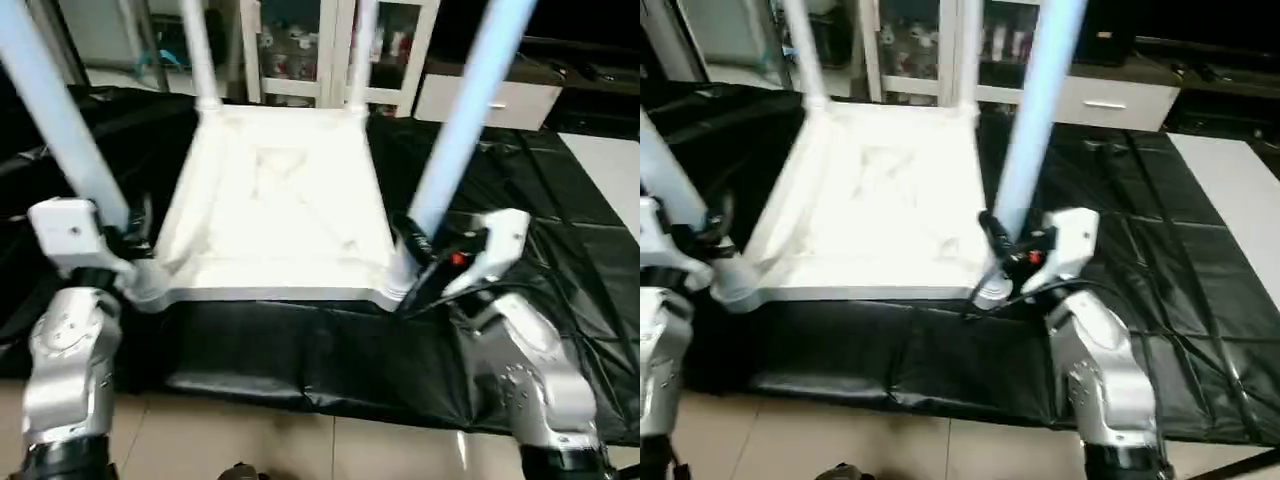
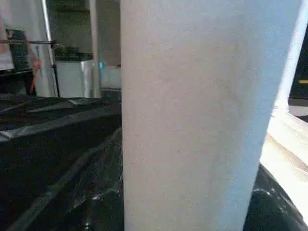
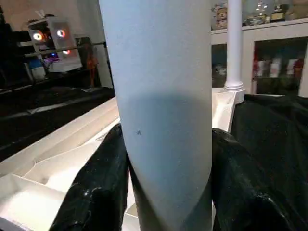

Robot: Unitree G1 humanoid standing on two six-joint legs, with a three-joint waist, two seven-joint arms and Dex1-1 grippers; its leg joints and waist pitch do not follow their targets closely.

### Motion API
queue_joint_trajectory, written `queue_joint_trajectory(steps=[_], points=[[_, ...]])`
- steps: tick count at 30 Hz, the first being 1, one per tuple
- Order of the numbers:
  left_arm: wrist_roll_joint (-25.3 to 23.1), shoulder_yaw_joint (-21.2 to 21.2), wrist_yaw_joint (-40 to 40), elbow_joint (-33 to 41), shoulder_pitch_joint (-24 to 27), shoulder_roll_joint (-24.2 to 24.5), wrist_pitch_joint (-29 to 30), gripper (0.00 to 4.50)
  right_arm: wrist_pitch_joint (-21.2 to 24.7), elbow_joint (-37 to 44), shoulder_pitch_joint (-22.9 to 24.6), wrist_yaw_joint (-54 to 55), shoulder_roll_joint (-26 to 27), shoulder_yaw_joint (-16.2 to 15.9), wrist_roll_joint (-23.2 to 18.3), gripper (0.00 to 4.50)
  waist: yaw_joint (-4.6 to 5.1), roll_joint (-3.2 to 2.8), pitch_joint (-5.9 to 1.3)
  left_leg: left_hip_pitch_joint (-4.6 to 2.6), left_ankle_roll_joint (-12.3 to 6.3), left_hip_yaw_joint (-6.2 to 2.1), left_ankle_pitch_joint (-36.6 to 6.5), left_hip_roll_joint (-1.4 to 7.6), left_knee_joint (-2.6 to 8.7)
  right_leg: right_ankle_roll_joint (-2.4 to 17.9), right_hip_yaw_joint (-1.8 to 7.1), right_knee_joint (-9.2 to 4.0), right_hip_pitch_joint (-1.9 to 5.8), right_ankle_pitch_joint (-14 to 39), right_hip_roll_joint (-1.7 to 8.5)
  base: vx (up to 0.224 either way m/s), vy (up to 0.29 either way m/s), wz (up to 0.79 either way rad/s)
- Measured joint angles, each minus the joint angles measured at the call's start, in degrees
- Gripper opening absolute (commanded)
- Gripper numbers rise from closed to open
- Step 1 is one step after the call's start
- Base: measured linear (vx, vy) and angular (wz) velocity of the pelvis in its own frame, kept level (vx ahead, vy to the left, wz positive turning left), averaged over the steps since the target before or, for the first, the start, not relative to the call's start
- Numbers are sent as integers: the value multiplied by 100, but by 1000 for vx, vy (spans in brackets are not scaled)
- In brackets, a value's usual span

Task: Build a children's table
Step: Flip table

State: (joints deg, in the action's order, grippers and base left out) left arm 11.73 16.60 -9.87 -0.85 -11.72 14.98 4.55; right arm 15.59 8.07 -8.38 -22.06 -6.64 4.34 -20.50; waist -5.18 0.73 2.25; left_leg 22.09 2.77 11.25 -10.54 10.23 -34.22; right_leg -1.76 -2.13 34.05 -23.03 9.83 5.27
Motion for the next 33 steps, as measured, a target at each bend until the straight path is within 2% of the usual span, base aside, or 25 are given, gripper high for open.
queue_joint_trajectory(steps=[4, 8, 11, 12, 14, 17, 21, 28, 30, 33], points=[[-59, -247, -73, -282, -293, -164, -89, 190, 0, 312, 255, 273, -21, 226, 44, 191, -15, -12, 7, 10, 0, -1, 0, 0, 0, -11, 1, 1, 0, 7, 1, 0, 0, 0], [-82, -590, -187, -319, -397, -379, -97, 190, -121, 370, 312, 689, -56, 518, 291, 187, 14, -83, 29, 14, -1, 1, 1, -3, -6, -8, 5, 0, 0, 5, 4, 0, 0, 0], [-89, -802, -186, -196, -328, -483, -91, 190, -139, 417, 338, 867, -125, 660, 341, 184, 77, -133, 31, 13, -1, 0, 1, 4, -3, -13, 2, 2, -5, 8, -2, 0, 0, 0], [-83, -816, -183, -75, -216, -504, -81, 190, -139, 431, 345, 865, -169, 659, 337, 184, 141, -148, 24, 13, -1, -1, 1, 9, -2, -17, 0, 3, -6, 12, -7, 0, 0, 0], [-75, -819, -179, 125, -60, -526, -44, 190, -132, 436, 347, 836, -204, 657, 314, 183, 205, -162, 20, 13, -1, -2, 1, 13, 1, -18, -3, 2, -7, 18, -11, 0, 0, 0], [-66, -817, -172, 395, 148, -522, 27, 190, -75, 470, 348, 797, -221, 656, 266, 182, 299, -166, 18, 13, -1, -1, 0, 18, 2, -17, -3, 2, -9, 21, -15, 0, 0, 0], [-49, -814, -132, 798, 475, -454, 135, 190, 1, 635, 454, 775, -193, 613, 245, 182, 358, -166, 18, 13, -3, 1, -1, 17, 2, -18, 0, -2, -9, 23, -15, 0, 0, 0], [-17, -803, -73, 1377, 923, -485, 317, 190, 17, 828, 625, 788, -171, 548, 229, 182, 361, -162, 20, 11, -3, 2, -1, 19, 1, -36, 1, 0, -10, 33, -17, 0, 0, 0], [4, -794, -67, 1377, 921, -484, 318, 246, 17, 828, 626, 798, -117, 549, 226, 238, 357, -162, 20, 10, -2, 2, 0, 18, 1, -37, 2, 2, -11, 32, -17, 0, 0, 0], [109, -778, -66, 1385, 921, -483, 379, 268, 15, 842, 655, 900, -31, 594, 124, 262, 347, -163, 20, 10, -2, 1, 0, 18, 1, -39, 2, 2, -11, 31, -16, 0, 0, 0]])
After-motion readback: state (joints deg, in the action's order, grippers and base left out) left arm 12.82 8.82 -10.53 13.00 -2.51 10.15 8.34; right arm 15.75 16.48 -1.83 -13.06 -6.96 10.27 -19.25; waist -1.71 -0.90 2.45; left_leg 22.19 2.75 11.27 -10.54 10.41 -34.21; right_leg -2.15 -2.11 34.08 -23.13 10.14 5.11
